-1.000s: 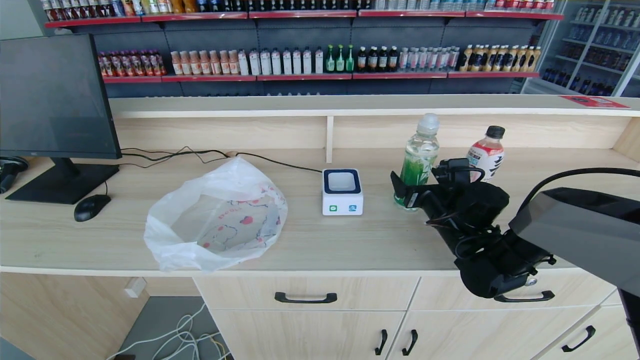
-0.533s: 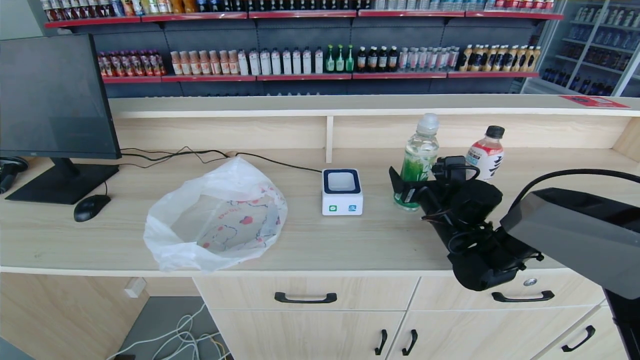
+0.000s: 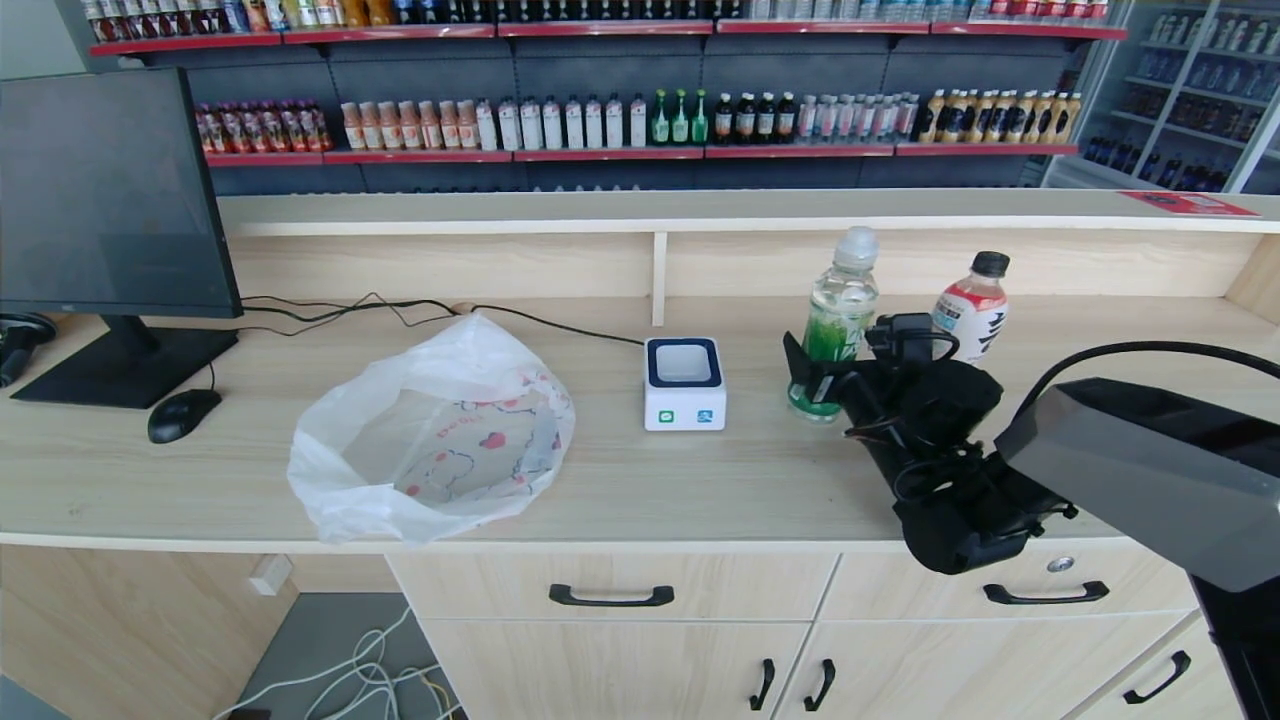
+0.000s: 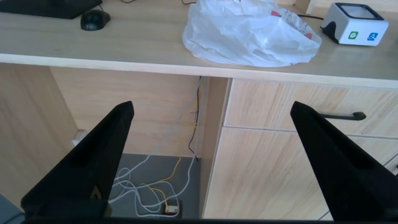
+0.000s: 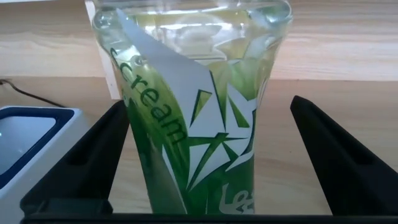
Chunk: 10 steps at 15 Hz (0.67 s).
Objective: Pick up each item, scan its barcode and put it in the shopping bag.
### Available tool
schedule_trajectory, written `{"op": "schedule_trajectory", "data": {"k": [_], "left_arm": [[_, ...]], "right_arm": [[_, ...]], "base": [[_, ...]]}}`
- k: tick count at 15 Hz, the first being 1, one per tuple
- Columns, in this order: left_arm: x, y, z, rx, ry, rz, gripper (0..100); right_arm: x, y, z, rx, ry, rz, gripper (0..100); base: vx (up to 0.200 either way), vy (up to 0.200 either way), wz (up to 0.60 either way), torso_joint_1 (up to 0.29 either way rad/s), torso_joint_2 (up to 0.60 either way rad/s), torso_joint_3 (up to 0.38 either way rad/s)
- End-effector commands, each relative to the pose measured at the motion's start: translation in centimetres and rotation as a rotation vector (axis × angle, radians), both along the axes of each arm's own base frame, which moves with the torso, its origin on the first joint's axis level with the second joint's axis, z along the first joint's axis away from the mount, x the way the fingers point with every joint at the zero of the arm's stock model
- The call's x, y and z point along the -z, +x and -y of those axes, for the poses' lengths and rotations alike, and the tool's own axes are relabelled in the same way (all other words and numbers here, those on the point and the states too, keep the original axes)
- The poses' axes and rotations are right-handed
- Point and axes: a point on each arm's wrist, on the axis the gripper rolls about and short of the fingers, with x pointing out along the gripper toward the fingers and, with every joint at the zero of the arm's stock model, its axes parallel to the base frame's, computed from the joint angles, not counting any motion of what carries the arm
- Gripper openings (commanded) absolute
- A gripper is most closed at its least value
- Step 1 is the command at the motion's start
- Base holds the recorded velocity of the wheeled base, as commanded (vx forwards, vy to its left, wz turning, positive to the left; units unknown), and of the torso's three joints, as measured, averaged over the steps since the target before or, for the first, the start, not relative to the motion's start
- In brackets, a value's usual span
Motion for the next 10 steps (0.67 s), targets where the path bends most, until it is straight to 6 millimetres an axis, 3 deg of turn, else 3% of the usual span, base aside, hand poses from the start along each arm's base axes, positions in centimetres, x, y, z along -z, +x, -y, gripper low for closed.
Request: {"op": "schedule_trajectory", "data": {"k": [1, 10], "left_arm": [[0.0, 0.0, 0.0, 0.0, 0.0, 0.0, 100], [0.0, 0.0, 0.0, 0.0, 0.0, 0.0, 100]], "right_arm": [[0.0, 0.1, 0.1, 0.003, 0.0, 0.002, 100], [-2.8, 2.4, -0.6, -0.002, 0.013, 0.034, 100]], "base": [[0.0, 0.0, 0.0, 0.0, 0.0, 0.0], [0.0, 0.0, 0.0, 0.0, 0.0, 0.0]]}}
